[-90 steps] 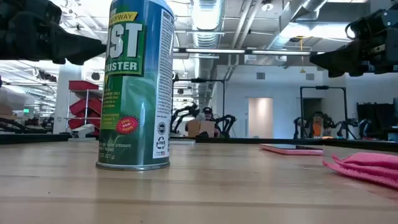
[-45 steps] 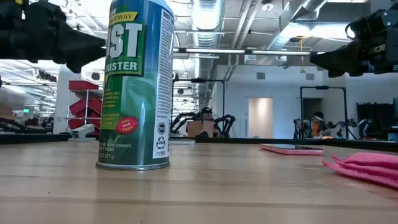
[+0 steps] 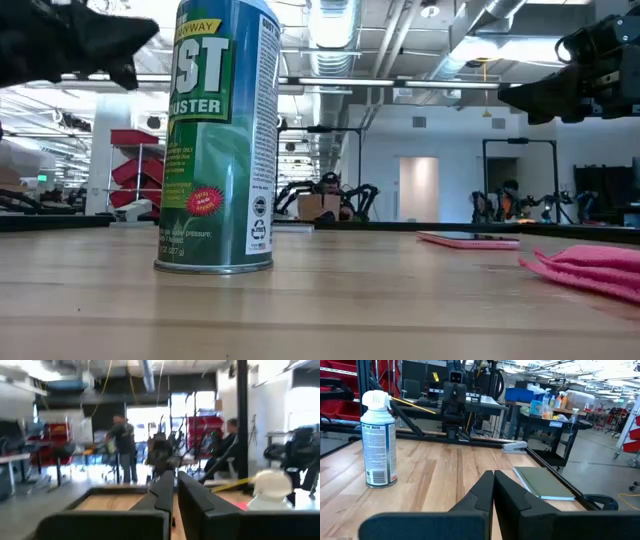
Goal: Apply microfiber cloth
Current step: Spray the front of the pink cellphone with the white spray bottle
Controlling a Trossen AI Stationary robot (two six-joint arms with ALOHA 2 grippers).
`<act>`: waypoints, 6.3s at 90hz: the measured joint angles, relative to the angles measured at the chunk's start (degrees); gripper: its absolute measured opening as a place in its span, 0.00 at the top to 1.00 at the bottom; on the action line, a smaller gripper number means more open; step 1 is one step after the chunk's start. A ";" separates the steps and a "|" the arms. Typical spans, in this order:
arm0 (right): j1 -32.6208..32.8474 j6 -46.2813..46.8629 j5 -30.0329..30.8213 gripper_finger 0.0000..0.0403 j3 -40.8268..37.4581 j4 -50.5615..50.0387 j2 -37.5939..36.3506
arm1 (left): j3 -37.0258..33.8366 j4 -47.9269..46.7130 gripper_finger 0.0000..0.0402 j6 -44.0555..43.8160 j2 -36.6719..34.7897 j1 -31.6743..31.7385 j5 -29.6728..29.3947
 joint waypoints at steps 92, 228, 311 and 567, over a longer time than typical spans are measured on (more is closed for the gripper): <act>0.01 0.02 0.00 1.00 -0.01 0.00 0.01 | 46.50 0.32 0.99 8.38 80.45 14.50 23.22; 0.02 0.01 -0.07 1.00 -0.01 0.41 -0.06 | 94.20 -23.40 1.00 28.85 126.06 11.43 22.15; 0.01 0.02 -0.09 1.00 0.00 1.25 -0.07 | 98.13 -25.51 1.00 26.29 136.64 13.52 13.96; 0.02 2.95 13.72 1.00 21.33 -15.88 21.69 | 53.89 -30.79 0.67 -18.59 68.79 17.47 25.04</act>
